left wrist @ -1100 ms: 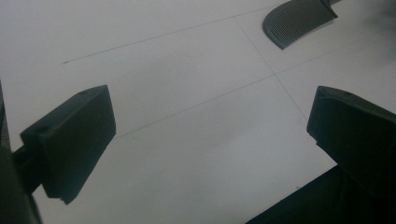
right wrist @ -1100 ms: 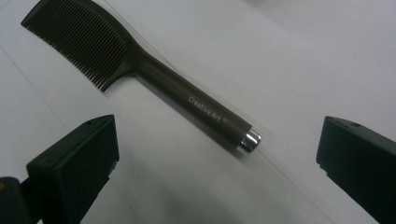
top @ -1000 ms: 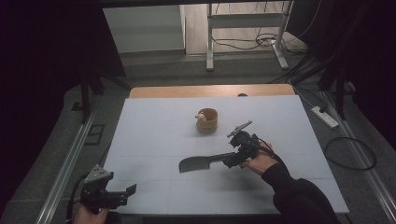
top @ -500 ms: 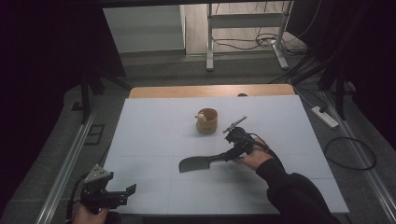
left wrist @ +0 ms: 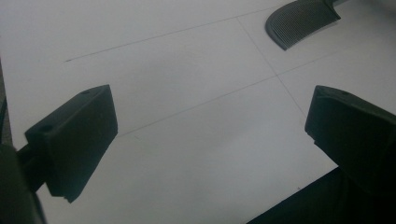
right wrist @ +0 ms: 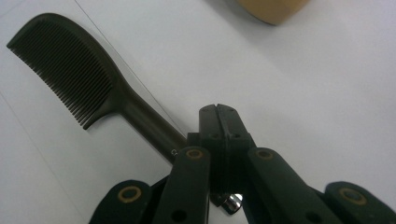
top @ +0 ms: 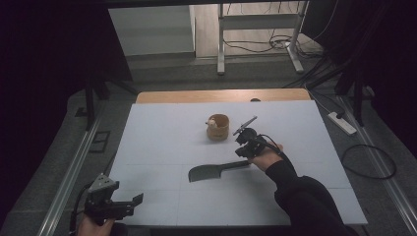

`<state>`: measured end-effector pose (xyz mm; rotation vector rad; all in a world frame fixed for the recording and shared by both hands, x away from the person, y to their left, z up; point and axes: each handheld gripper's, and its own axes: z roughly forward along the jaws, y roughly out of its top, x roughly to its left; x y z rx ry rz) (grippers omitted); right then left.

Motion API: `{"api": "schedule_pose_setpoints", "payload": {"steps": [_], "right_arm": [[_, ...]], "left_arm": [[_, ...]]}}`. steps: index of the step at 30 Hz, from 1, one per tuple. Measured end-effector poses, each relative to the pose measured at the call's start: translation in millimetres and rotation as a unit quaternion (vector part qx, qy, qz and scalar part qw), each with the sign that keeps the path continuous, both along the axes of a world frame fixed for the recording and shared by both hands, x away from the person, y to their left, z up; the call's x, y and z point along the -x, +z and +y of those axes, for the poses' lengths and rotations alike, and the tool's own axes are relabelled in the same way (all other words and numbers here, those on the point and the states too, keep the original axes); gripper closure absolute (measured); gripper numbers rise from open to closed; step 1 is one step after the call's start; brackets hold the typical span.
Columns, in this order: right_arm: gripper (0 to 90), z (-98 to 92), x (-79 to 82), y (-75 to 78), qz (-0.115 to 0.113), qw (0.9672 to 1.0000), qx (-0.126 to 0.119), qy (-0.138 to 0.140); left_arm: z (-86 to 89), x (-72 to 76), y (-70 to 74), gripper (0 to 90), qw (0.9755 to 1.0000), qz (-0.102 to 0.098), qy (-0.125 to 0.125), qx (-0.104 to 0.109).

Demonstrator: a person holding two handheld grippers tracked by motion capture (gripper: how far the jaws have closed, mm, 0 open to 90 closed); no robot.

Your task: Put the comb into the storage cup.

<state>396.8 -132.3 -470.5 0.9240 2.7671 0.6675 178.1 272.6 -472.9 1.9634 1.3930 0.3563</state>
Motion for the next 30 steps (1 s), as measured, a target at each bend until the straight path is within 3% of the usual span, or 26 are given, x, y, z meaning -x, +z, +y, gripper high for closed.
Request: {"api": "schedule_pose_setpoints", "payload": {"steps": [11,30], "right_arm": [[89.3,5.1,-8.4,-15.4,0.007,0.9996,0.026,0.001],[89.3,5.6,-7.5,-28.7,0.025,0.9992,0.03,0.003]], "left_arm": [[0.5,0.2,0.0,3.3,1.0,0.0,0.001,0.001],[1.6,1.1,0.0,3.5,1.0,0.0,0.003,0.004]]}}
